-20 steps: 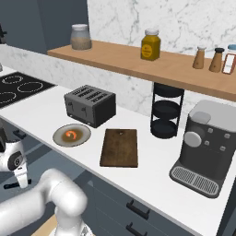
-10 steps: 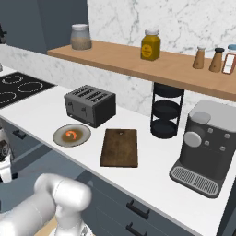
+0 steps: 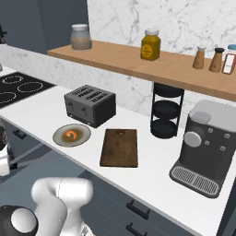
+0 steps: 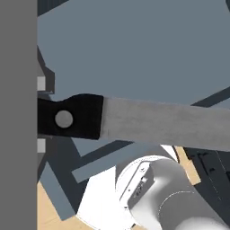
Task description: Pick up the knife from the drawer and place it on the cutting board. Then place the meat from the plate to the cutting board.
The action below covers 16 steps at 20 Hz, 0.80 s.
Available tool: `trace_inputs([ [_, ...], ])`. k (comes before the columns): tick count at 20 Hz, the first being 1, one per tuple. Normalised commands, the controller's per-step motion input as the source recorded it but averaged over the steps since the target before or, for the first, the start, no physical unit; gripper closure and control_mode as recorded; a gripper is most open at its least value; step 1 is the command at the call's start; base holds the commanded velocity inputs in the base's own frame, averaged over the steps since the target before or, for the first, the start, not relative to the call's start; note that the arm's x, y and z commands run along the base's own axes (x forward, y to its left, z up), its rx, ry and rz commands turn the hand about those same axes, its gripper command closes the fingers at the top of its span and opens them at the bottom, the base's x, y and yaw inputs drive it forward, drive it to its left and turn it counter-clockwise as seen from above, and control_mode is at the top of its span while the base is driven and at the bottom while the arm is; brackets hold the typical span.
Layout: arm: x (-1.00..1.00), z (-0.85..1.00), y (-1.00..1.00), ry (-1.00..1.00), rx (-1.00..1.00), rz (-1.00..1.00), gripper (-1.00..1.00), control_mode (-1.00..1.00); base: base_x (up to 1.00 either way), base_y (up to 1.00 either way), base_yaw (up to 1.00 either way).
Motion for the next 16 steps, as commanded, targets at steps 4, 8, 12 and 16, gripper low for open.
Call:
trace_inputs([
  [4,0.0,0.92,-0.8,-0.03,0.0,0.0,1.0,-1.0,0.0,0.0,0.0],
  [8,0.01,0.66,-0.91,0.0,0.0,0.0,1.0,-1.0,0.0,0.0,0.0],
  [12,0.03,0.48,-0.89,0.0,-0.02,0.0,1.0,-1.0,0.0,0.0,0.0],
  [16,0.0,0.2,-0.83,0.0,-0.08,0.02,1.0,-1.0,0.0,0.0,0.0],
])
